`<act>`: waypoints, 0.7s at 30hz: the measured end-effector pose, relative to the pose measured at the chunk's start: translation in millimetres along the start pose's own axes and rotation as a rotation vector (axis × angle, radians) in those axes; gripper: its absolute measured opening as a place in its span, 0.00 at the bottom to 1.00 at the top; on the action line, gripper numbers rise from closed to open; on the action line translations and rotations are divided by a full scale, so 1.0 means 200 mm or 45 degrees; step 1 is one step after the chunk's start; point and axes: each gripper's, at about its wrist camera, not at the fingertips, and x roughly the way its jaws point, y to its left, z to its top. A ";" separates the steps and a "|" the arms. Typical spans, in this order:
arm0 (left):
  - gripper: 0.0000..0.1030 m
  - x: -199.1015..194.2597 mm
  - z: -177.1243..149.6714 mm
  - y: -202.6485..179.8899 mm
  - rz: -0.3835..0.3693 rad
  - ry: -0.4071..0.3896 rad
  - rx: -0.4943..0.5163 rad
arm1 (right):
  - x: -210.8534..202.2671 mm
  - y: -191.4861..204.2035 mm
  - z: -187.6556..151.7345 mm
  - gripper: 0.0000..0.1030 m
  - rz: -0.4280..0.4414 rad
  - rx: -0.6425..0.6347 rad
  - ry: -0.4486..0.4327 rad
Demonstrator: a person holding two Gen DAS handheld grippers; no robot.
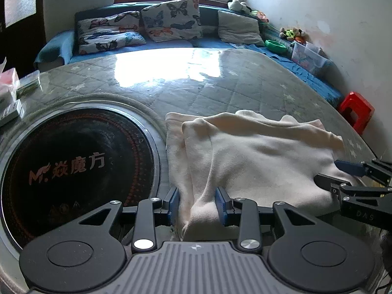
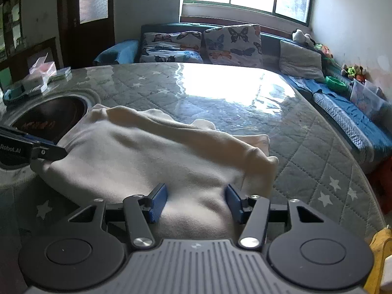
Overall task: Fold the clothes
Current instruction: 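Lower the folded sweatshirt onto the table and open both grippers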
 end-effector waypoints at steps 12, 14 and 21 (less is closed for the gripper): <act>0.35 -0.04 -0.03 0.01 -0.024 0.006 0.040 | -0.05 0.00 -0.01 0.54 0.011 -0.036 0.016; 0.35 -0.05 -0.04 0.02 -0.032 0.007 0.026 | -0.06 0.01 -0.01 0.53 0.008 -0.033 0.016; 0.35 -0.12 -0.03 0.05 -0.015 -0.025 0.009 | -0.10 0.05 0.03 0.54 0.034 -0.019 -0.033</act>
